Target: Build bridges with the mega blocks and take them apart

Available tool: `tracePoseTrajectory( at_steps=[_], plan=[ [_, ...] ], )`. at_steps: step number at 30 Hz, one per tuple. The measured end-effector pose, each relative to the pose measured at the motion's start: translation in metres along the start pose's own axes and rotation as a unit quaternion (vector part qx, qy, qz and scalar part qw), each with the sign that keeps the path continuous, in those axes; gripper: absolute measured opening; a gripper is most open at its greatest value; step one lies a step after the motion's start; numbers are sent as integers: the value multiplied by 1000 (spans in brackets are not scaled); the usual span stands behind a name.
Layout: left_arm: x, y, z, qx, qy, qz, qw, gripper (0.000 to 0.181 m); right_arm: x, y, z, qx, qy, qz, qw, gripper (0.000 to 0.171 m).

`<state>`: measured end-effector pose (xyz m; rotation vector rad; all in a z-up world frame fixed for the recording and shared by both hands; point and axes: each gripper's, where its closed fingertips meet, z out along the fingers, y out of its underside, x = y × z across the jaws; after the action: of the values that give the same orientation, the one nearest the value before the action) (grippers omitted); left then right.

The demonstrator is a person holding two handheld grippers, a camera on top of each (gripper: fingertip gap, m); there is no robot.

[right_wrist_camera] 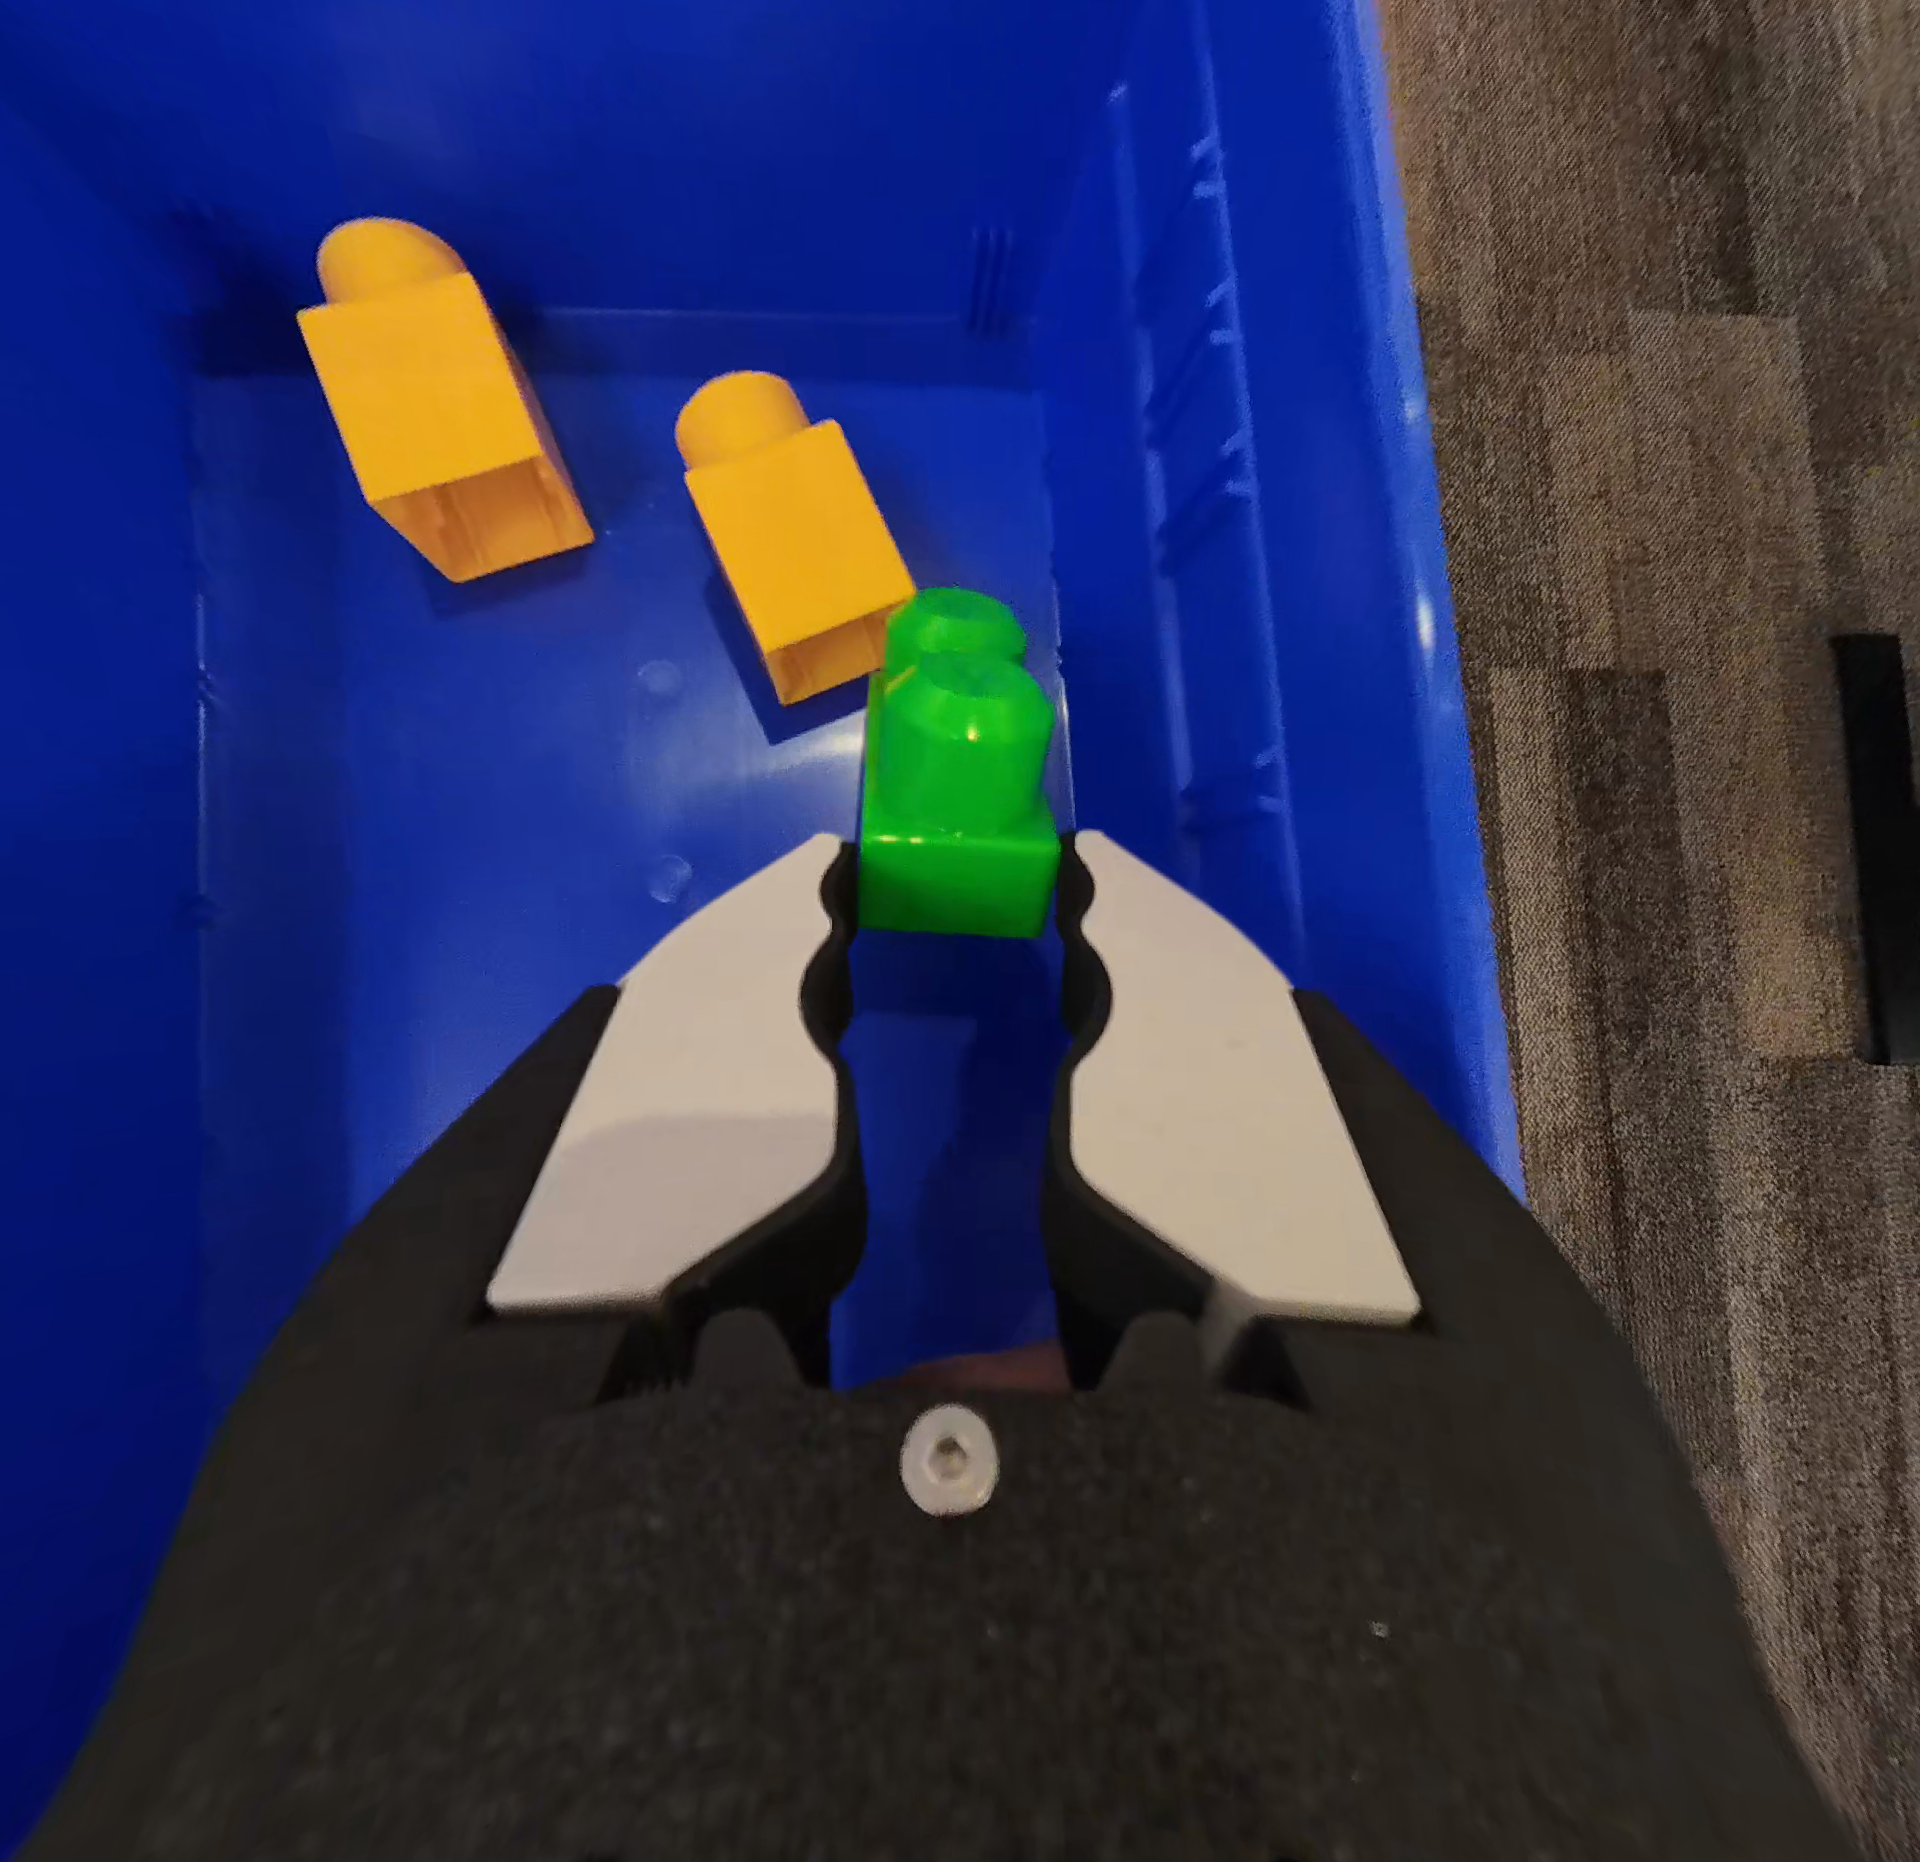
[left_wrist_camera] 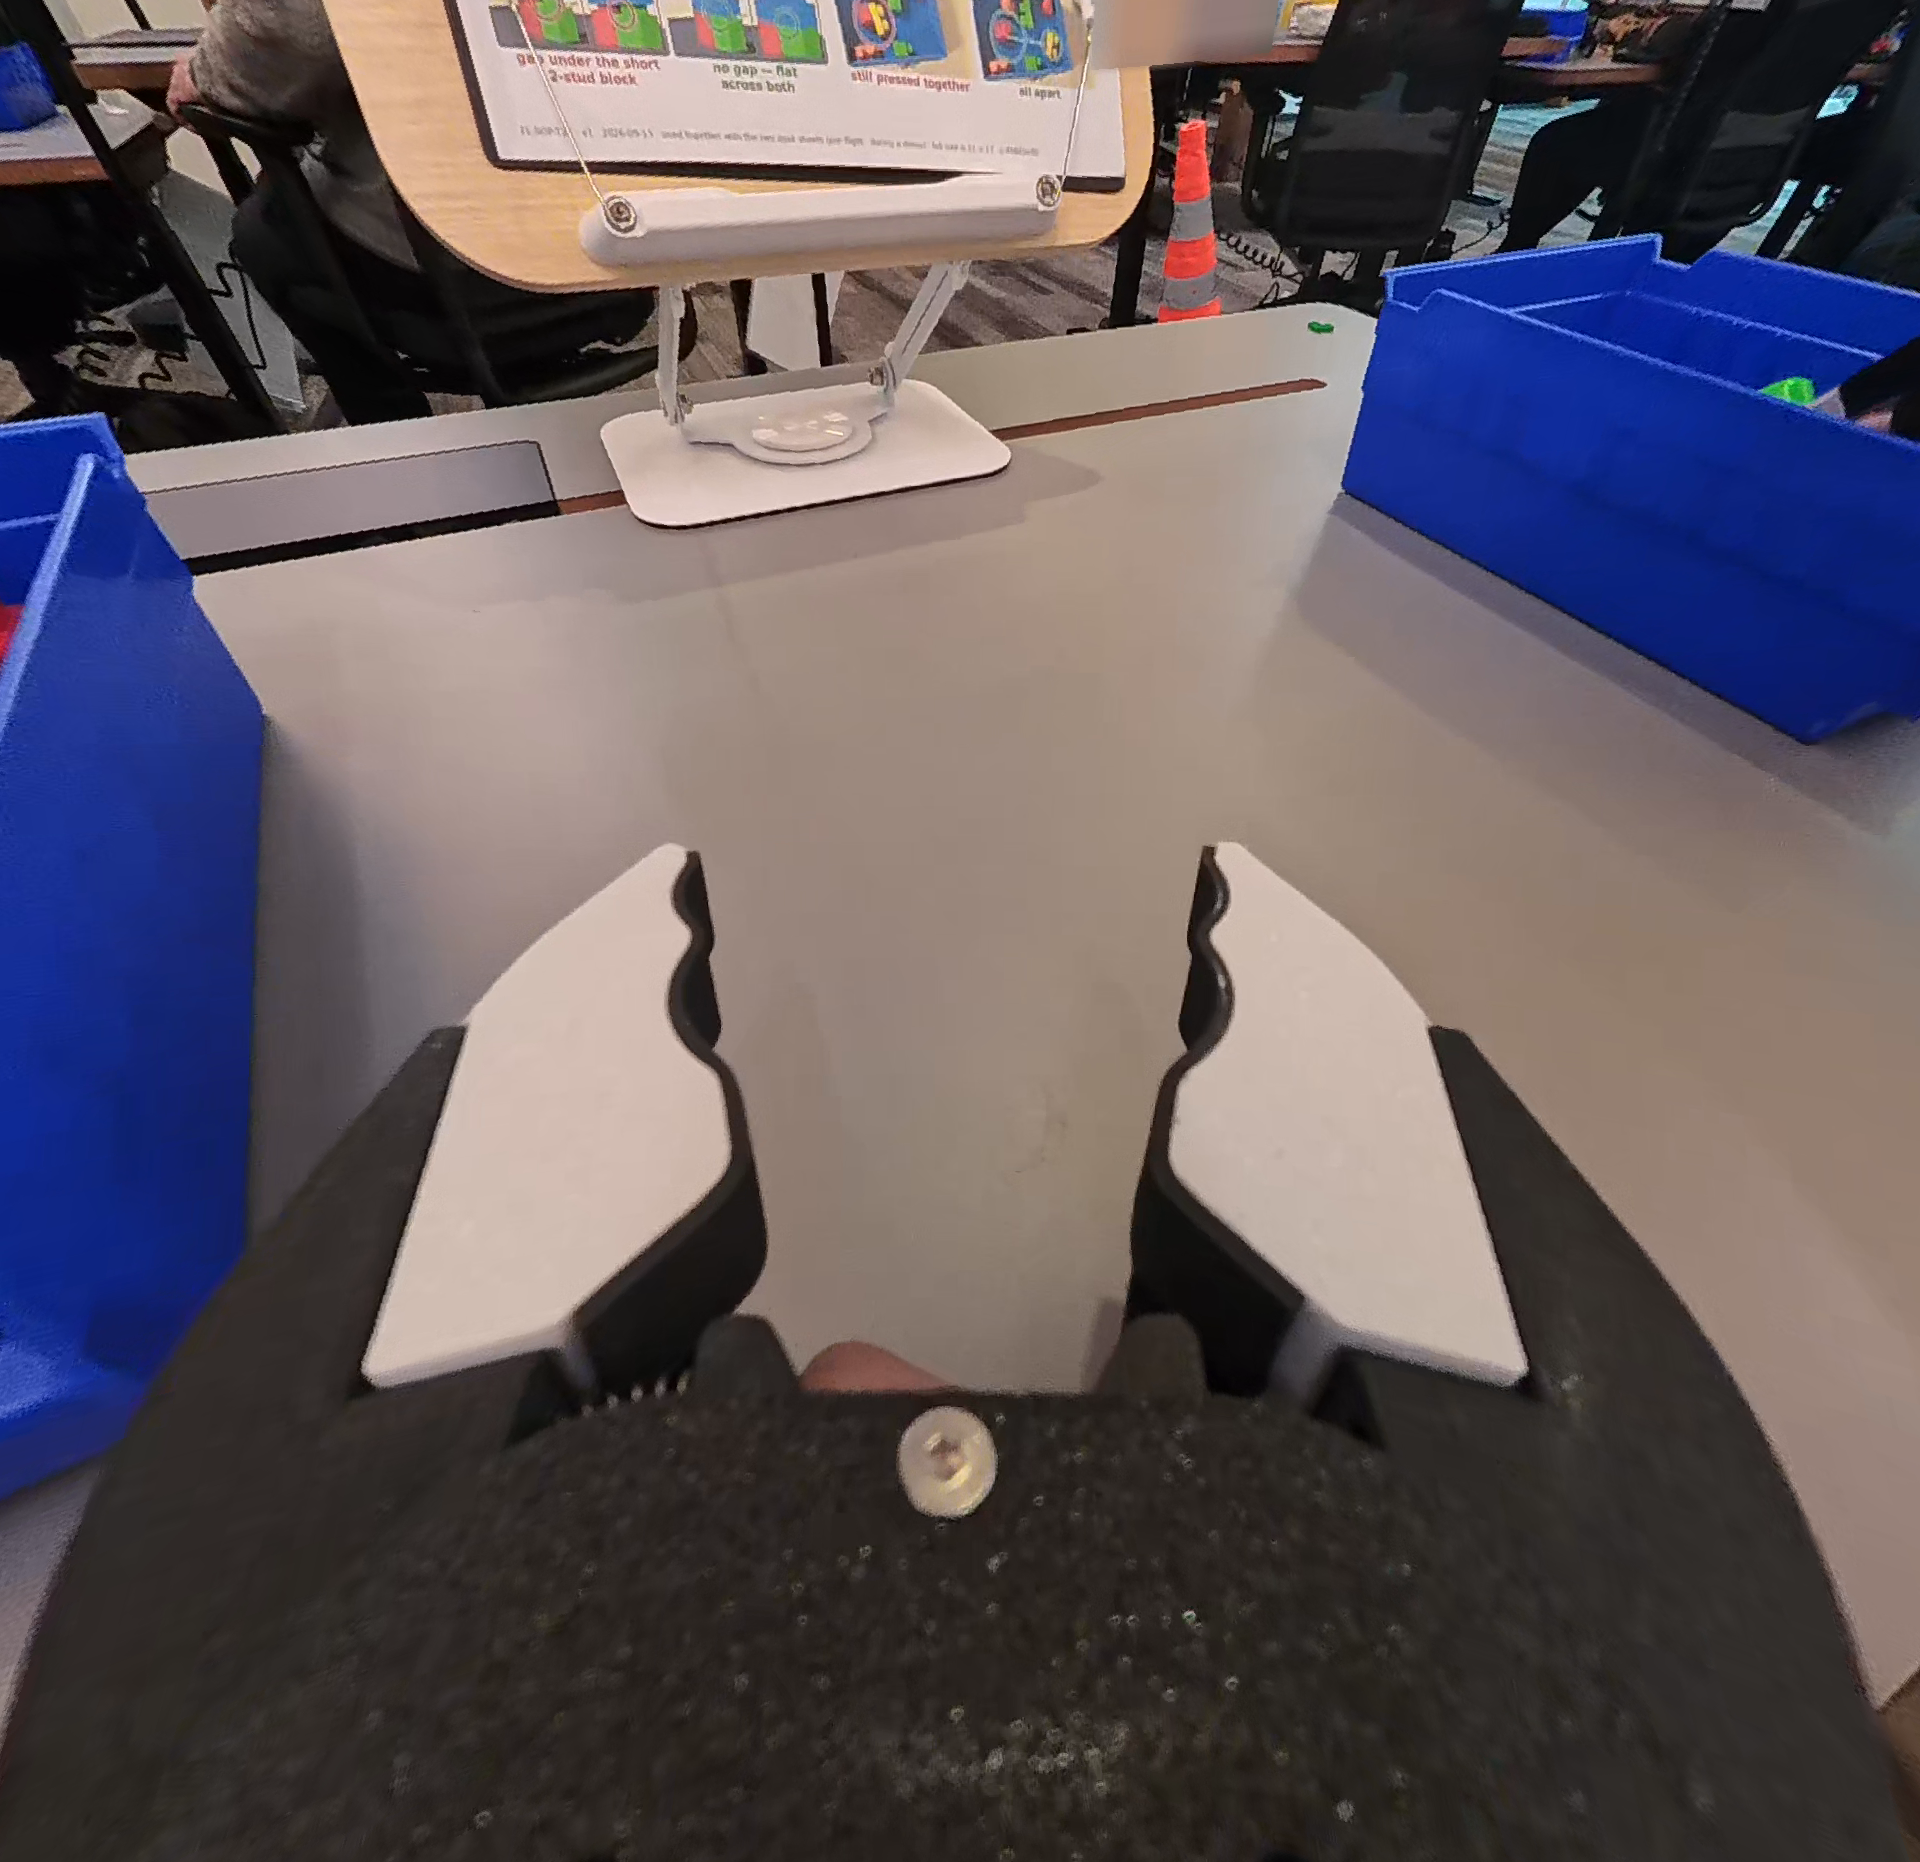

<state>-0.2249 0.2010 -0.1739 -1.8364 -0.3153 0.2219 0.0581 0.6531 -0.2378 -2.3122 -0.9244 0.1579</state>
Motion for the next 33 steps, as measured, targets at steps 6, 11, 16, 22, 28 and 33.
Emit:
tracePoseTrajectory(
  at_steps=[6, 11, 16, 22, 28, 33],
  plan=[
    [5, 0, -1, -1, 9, 0, 1000, 87, -3, 2, -4, -6, -4, -6, 1000, 50],
    [4, -3, -1, -3, 8, 2, 1000, 87, -19, -24, -59, 88, -6, -31, 996, 58],
    [-11, -14, -3, 7, -17, 3, 1000, 88, -91, -51, -196, 322, -45, -75, 942, 61],
    [-21, -17, -5, 8, -35, -15, 999, 89, -190, 7, -238, 439, -54, -91, 892, 66],
    [-14, -2, -8, -4, -42, -28, 999, 89, -265, 75, -190, 397, -103, -80, 908, 72],
    [-13, 6, -13, -11, -49, -37, 998, 89, -275, 78, -184, 380, -136, -84, 911, 73]
  ],
)
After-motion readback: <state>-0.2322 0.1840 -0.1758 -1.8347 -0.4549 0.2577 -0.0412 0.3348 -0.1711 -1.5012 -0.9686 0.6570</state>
